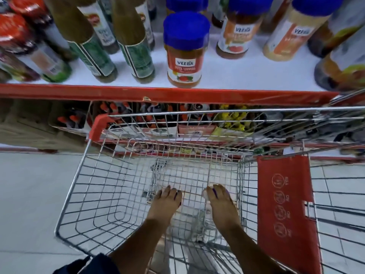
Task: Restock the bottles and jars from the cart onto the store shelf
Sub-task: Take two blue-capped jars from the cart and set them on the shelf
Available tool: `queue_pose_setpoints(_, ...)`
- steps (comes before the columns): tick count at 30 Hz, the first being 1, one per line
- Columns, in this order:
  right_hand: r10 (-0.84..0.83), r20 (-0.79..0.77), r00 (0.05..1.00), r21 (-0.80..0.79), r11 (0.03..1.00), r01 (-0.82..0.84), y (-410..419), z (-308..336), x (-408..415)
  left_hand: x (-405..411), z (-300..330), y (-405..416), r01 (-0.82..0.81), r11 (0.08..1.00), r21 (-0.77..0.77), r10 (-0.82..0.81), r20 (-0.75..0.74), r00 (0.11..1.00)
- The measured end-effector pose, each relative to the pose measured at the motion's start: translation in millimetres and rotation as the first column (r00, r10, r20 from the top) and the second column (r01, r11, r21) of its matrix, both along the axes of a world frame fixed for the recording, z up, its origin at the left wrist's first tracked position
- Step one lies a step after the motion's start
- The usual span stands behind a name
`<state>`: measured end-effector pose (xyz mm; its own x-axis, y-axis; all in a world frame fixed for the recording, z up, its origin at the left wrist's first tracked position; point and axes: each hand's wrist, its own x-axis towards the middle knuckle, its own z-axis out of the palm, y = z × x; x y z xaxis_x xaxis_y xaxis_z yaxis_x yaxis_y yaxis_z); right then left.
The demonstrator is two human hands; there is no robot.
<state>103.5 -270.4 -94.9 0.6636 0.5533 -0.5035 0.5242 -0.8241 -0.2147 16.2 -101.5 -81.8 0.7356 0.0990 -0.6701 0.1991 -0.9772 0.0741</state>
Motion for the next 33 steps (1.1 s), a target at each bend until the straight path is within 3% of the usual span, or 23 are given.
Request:
queue_pose_setpoints(4, 0.023, 0.064, 0.998, -0.051, 0.999, -0.02, -6, -12, 6, 5, 3, 2, -0.027, 0.999, -0.022, 0.027, -0.017, 0.999)
queue_pose_setpoints(13, 0.025, -0.087, 0.996, -0.028, 0.999, -0.028, -12, 18, 26, 8, 30, -3, -0.062, 0.997, -0.045, 0.064, 0.039, 0.997)
queue_pose_setpoints(20, 0.065, 0.041, 0.997, 0.046, 0.997, -0.067, -20, 131, 46, 31, 128, -4, -0.018, 0.999, -0.039, 0.024, 0.183, 0.983)
queue_pose_setpoints(26, 0.017, 0.132, 0.991, 0.203, 0.978, -0.043, -36, 242, 77, 58, 220, -7, 0.006, 1.0, 0.01, -0.009, 0.343, 0.939)
queue_pose_setpoints(33, 0.019, 0.306, 0.952, 0.279, 0.954, -0.109, -40, 353, 123, 98, 331, -5, 0.006, 0.999, -0.051, 0.028, 0.64, 0.768)
